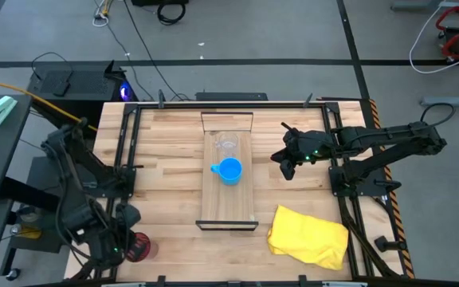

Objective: Stack small to large cups/mugs on shelf
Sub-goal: Put the red cup on the shelf

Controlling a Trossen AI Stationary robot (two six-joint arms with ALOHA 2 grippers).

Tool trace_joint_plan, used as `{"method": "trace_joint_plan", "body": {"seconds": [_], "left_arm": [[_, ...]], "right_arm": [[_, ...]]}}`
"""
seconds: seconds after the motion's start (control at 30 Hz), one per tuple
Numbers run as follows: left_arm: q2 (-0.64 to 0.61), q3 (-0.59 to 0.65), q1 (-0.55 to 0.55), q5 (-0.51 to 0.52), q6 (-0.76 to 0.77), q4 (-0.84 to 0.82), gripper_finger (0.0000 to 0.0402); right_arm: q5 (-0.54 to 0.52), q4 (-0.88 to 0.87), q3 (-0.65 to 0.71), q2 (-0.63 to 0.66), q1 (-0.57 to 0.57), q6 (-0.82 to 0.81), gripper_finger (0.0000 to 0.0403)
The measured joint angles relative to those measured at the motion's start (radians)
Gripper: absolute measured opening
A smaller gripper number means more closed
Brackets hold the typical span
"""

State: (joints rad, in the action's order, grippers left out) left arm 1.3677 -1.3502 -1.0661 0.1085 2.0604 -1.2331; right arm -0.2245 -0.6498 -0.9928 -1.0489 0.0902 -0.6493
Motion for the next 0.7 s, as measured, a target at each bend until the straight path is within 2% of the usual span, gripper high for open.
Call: {"method": "trace_joint_plan", "body": {"seconds": [0.2, 0.43, 0.7], "left_arm": [[0.014, 0.0, 0.01, -0.002, 0.006, -0.039, 0.0014], [0.013, 0.0, 0.009, -0.077, 0.054, -0.115, 0.0021], [0.013, 0.0, 0.009, -0.076, 0.025, -0.134, 0.0028]], "right_arm": [[0.003, -0.001, 0.0, 0.0, 0.0, 0.021, 0.0056], [0.005, -0.013, 0.0, 0.0, 0.0, 0.022, 0.0056], [0.005, -0.016, 0.0, 0.0, 0.0, 0.025, 0.0056]]}}
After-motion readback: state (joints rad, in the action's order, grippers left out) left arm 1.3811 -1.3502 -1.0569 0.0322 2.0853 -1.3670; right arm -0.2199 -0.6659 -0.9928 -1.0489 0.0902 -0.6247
